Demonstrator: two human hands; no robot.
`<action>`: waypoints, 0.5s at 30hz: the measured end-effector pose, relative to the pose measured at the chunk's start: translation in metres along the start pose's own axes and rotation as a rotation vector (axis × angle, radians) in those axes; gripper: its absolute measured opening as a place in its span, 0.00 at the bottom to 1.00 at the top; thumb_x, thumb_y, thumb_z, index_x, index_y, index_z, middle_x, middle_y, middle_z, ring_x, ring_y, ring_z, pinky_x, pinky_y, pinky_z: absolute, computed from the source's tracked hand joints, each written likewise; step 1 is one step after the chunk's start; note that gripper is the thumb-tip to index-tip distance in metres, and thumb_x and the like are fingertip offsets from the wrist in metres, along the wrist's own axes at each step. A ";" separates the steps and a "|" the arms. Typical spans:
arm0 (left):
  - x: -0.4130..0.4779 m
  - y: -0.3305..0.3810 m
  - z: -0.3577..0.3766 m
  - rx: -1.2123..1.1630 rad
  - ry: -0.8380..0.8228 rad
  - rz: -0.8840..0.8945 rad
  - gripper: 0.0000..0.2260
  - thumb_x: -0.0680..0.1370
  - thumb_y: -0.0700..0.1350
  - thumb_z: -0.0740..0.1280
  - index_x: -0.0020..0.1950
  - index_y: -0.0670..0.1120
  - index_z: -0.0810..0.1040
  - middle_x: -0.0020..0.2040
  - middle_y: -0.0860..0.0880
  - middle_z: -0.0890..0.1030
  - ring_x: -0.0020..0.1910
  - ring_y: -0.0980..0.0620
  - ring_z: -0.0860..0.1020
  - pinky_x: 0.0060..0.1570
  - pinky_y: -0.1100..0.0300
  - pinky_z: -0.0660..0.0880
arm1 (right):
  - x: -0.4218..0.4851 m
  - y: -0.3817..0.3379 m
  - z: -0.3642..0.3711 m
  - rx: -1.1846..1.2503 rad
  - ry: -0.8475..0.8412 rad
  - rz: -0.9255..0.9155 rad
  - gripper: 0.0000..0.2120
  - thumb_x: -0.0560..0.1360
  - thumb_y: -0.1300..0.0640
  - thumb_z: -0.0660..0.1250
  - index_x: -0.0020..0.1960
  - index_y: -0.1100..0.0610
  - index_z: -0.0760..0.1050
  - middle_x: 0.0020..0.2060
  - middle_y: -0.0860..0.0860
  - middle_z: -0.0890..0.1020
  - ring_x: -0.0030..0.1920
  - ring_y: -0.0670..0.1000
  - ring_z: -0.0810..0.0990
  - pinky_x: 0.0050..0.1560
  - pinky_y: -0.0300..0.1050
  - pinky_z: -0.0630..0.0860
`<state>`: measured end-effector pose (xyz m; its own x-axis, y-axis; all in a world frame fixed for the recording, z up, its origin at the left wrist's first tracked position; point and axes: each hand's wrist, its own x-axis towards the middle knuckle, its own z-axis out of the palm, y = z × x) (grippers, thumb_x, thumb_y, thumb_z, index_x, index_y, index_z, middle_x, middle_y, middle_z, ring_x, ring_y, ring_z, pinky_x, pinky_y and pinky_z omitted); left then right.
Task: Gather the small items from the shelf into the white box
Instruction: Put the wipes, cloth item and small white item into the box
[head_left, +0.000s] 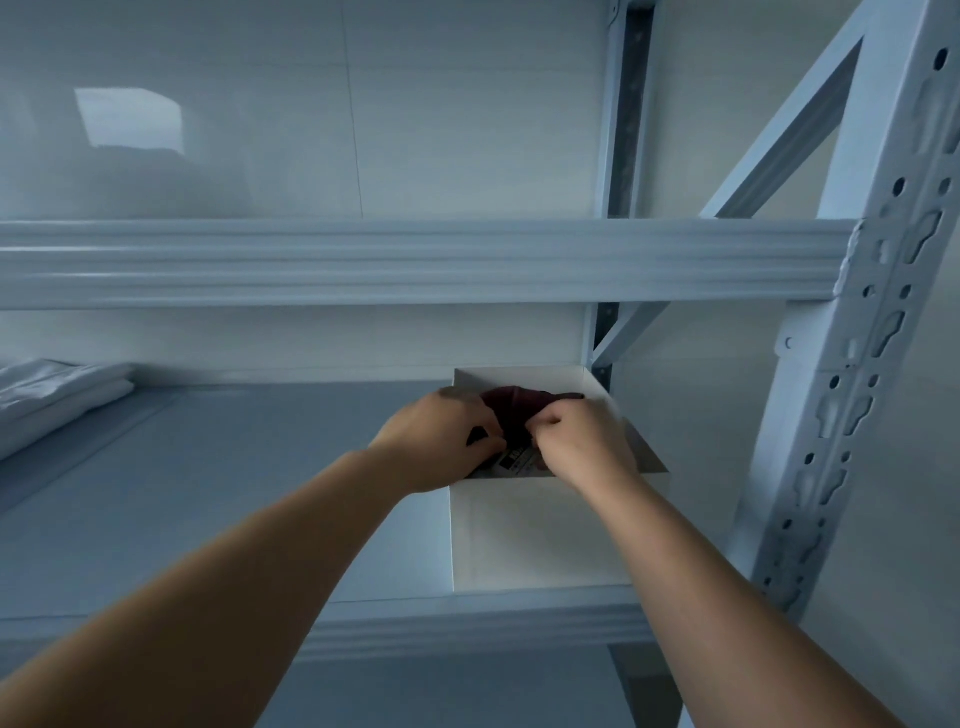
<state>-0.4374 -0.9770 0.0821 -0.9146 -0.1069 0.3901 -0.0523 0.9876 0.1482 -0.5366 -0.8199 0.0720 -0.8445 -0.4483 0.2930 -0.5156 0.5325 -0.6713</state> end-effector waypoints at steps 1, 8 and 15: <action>-0.003 0.000 0.001 -0.015 0.004 -0.008 0.09 0.78 0.58 0.62 0.51 0.60 0.81 0.51 0.60 0.78 0.51 0.56 0.75 0.48 0.53 0.76 | -0.003 0.000 0.001 -0.040 0.033 -0.024 0.12 0.74 0.56 0.62 0.37 0.50 0.82 0.35 0.46 0.84 0.40 0.53 0.82 0.42 0.47 0.81; -0.028 0.001 0.006 -0.093 0.004 -0.075 0.19 0.77 0.65 0.59 0.59 0.58 0.80 0.67 0.56 0.73 0.66 0.55 0.69 0.59 0.59 0.68 | -0.027 -0.003 0.006 -0.090 0.190 -0.157 0.08 0.78 0.53 0.64 0.52 0.48 0.82 0.45 0.46 0.84 0.44 0.51 0.82 0.39 0.45 0.75; -0.051 0.005 0.007 -0.101 -0.057 -0.140 0.11 0.74 0.65 0.67 0.39 0.60 0.76 0.76 0.55 0.64 0.67 0.52 0.71 0.55 0.55 0.73 | -0.058 -0.001 0.010 -0.188 0.249 -0.248 0.07 0.77 0.50 0.67 0.52 0.47 0.82 0.49 0.47 0.82 0.50 0.52 0.80 0.52 0.49 0.73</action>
<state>-0.3934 -0.9658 0.0564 -0.9224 -0.2332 0.3078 -0.1427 0.9465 0.2895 -0.4860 -0.8019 0.0485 -0.6883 -0.4044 0.6023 -0.7064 0.5626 -0.4295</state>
